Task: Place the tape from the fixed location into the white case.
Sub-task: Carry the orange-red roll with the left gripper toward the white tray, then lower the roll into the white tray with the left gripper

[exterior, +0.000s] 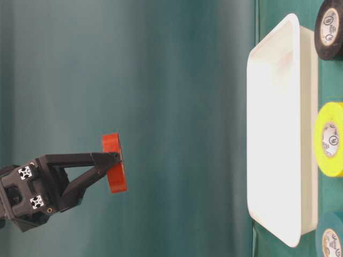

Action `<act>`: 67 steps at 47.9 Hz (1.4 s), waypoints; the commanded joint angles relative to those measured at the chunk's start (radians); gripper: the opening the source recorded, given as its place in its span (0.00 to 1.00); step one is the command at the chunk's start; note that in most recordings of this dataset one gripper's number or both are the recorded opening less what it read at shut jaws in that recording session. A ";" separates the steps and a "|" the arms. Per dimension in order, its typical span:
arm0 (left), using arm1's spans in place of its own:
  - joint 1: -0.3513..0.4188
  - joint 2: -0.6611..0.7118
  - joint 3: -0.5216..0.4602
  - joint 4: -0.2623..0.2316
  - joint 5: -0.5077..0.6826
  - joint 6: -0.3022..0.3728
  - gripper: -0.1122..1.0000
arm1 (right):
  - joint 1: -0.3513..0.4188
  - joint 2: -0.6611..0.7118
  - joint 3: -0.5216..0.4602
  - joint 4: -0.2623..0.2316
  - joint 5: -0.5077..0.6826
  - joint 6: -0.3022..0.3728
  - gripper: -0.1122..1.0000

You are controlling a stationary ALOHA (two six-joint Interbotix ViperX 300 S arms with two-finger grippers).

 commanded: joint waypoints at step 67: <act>0.026 0.175 0.238 0.002 -0.390 0.003 0.32 | 0.000 0.006 -0.029 0.000 -0.005 -0.003 0.10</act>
